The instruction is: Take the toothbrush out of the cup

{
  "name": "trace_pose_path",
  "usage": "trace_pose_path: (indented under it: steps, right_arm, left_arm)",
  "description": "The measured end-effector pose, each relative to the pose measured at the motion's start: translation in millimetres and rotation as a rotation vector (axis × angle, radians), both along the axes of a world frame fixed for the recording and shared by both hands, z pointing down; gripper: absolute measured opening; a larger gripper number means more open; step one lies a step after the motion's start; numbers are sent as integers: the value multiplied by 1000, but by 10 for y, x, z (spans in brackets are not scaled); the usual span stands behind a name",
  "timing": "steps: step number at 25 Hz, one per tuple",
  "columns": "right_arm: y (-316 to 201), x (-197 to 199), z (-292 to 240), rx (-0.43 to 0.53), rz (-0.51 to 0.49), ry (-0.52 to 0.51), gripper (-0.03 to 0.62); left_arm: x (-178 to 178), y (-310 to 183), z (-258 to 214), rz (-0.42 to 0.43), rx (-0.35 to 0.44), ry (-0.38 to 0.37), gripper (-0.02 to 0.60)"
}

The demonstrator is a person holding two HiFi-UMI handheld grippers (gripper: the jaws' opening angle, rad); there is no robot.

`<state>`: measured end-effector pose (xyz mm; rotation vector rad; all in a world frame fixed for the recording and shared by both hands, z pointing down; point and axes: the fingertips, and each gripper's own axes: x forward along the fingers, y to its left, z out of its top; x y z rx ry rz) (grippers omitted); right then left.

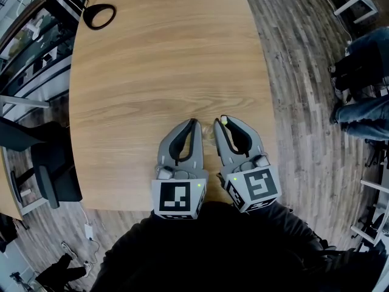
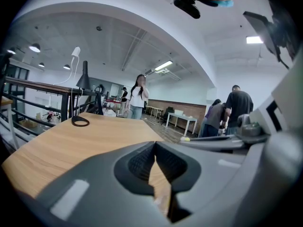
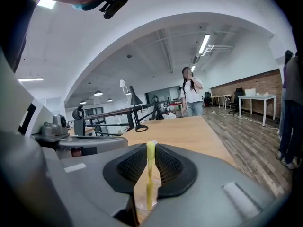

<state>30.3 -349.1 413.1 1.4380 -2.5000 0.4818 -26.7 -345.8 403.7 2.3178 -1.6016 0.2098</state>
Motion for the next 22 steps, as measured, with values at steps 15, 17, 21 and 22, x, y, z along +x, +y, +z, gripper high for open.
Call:
trace_pose_path:
  steps: [15, 17, 21, 22]
  right_arm:
    - [257, 7, -596, 161, -31, -46, 52]
    - [323, 12, -698, 189, -39, -48, 52]
    - [506, 15, -888, 246, -56, -50, 52]
    - [553, 15, -938, 261, -60, -51, 52]
  left_arm:
    - [50, 356, -435, -11, 127, -42, 8]
    - [60, 436, -502, -18, 138, -46, 8]
    - [78, 602, -657, -31, 193, -59, 8]
    - [77, 642, -699, -36, 205, -60, 8]
